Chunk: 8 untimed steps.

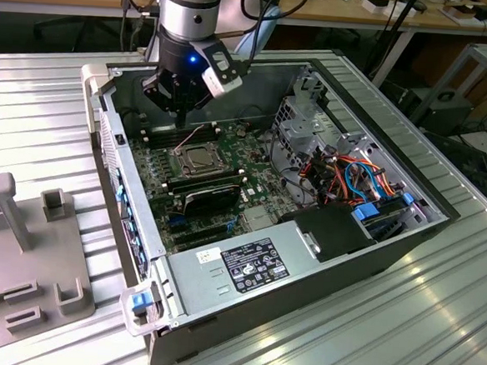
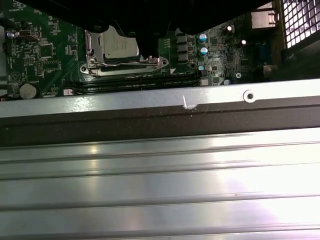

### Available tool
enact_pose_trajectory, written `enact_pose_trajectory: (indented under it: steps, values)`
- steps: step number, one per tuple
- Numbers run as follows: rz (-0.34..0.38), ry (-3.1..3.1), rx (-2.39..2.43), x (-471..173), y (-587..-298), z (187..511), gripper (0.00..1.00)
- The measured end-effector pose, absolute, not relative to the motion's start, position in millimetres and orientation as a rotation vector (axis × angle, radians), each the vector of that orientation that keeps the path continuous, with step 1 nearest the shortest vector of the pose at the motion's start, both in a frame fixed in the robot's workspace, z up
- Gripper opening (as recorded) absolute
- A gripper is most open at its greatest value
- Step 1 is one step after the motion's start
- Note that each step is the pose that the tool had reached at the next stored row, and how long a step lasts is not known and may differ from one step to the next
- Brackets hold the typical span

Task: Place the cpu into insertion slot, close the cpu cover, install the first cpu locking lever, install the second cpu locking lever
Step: 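Install the first cpu locking lever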

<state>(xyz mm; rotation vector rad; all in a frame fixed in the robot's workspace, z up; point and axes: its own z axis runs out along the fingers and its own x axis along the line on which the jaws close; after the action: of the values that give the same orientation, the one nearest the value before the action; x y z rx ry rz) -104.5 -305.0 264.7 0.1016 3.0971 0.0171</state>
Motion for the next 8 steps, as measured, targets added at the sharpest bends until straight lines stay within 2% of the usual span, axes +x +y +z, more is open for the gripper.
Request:
enact_pose_trajectory:
  steps: [8]
  values:
    - [0.019,3.099,0.022,-104.5,-304.9,264.6,0.11]
